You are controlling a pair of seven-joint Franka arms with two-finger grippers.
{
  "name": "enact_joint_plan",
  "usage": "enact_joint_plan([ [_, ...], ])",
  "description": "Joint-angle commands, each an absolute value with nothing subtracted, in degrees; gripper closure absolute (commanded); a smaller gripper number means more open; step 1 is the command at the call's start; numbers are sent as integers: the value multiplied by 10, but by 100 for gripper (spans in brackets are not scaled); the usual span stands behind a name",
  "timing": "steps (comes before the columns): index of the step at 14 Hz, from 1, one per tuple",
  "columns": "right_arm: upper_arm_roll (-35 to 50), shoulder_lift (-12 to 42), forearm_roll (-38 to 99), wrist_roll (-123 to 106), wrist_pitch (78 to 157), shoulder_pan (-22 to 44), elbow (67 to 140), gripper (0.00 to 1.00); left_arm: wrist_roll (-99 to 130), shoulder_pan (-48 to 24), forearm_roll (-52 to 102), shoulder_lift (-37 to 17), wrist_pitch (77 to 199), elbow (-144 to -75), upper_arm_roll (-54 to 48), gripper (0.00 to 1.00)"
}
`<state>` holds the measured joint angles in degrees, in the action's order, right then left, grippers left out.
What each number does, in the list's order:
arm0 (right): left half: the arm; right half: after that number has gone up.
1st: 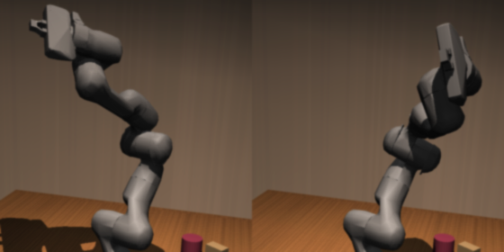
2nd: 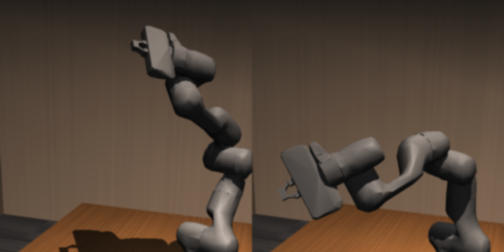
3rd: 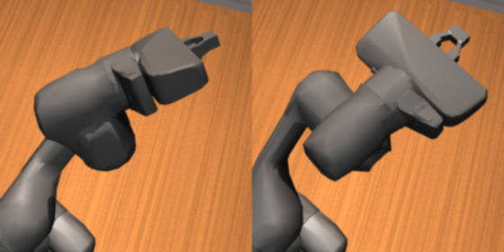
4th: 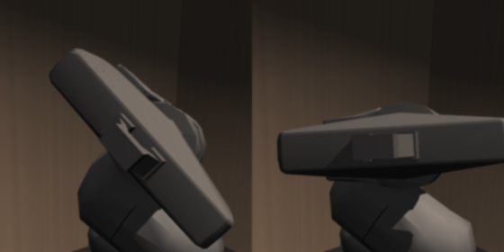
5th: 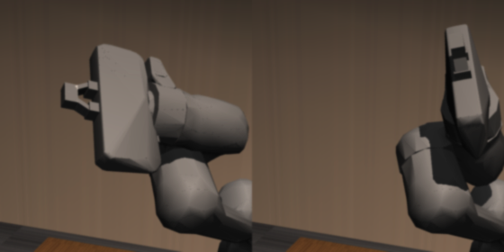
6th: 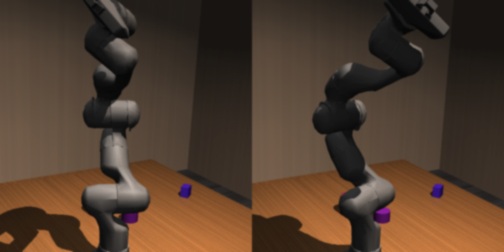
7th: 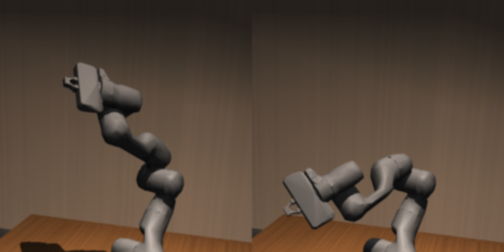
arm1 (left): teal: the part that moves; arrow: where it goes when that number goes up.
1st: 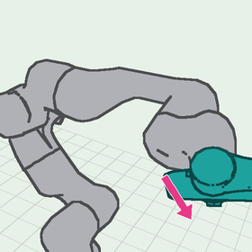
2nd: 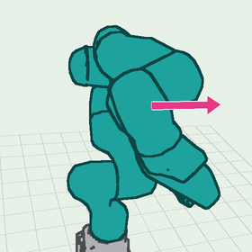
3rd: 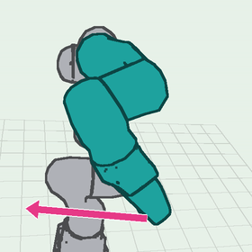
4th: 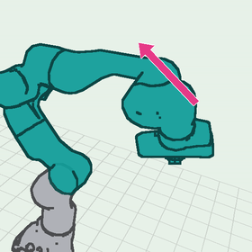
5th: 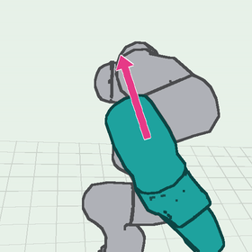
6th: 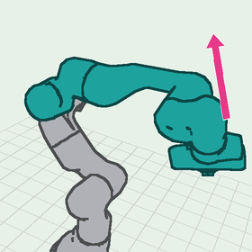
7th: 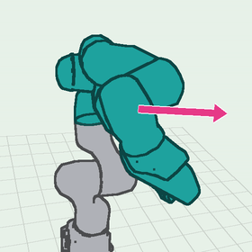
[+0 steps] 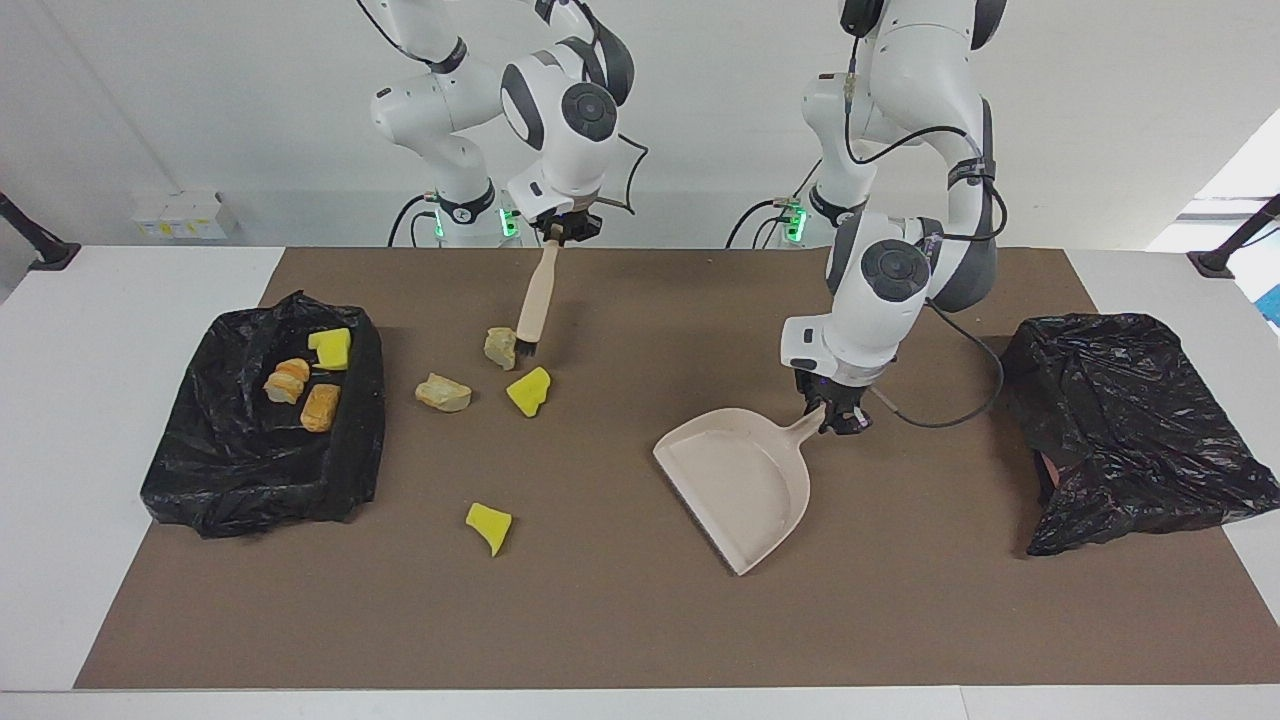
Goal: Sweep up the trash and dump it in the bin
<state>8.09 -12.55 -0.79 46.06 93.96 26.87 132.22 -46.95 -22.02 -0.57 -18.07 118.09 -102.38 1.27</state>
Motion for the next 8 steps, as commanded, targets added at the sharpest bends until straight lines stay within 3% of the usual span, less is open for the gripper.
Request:
enact_joint_plan([
  [1, 88, -174, -53, 478, 940, 246, 1376, 100, -499, -252, -30, -161, 1178, -1036, 7, 100],
  [4, 88, -205, -67, 475, 948, 229, 1422, 100, -504, -296, -60, -149, 1178, -1047, 6, 100],
  [8, 89, -227, -61, 444, 983, 194, 1462, 100, -505, -337, -89, -109, 1205, -1114, 6, 100],
])
